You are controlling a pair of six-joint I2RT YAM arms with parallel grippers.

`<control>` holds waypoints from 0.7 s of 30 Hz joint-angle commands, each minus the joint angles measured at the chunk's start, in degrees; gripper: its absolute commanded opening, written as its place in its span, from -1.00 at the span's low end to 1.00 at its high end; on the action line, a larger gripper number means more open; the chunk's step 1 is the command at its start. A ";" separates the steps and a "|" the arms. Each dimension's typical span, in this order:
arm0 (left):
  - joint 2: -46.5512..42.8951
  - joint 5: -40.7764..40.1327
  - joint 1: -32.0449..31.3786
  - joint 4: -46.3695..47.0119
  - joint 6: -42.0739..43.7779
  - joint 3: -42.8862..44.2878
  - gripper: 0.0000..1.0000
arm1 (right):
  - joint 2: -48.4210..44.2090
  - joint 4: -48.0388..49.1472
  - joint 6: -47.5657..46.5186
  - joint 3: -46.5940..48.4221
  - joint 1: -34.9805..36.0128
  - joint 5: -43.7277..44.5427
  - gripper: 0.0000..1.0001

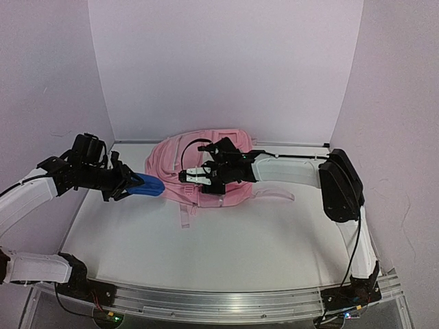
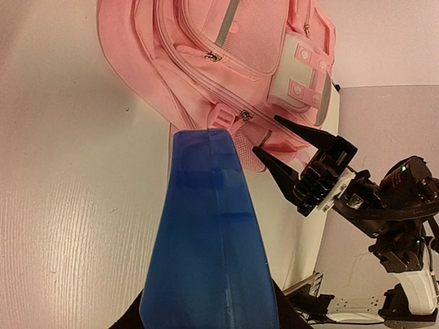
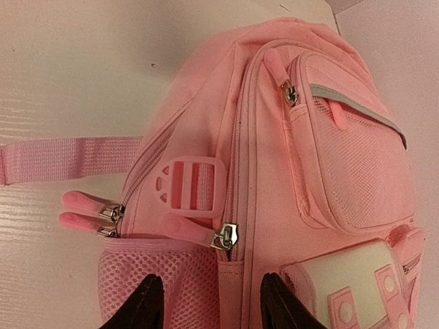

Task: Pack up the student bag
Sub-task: Place the personal item in the student bag.

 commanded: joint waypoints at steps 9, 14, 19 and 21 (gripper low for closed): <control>-2.23 -0.87 0.34 0.06 -0.72 0.20 -0.57 | 9.19 -0.49 -7.27 7.27 -0.61 7.20 0.00; -3.14 -1.19 0.32 0.16 -1.06 -0.42 -0.57 | 11.22 -0.42 -6.45 9.48 -1.19 10.66 0.00; -2.39 -0.66 0.31 0.70 -0.63 -0.15 -0.57 | 12.03 -0.41 -6.37 11.48 -1.26 13.73 -0.28; -2.07 -0.48 0.33 0.82 -0.30 0.15 -0.57 | 10.91 -0.49 -5.69 11.52 -1.25 13.44 -0.25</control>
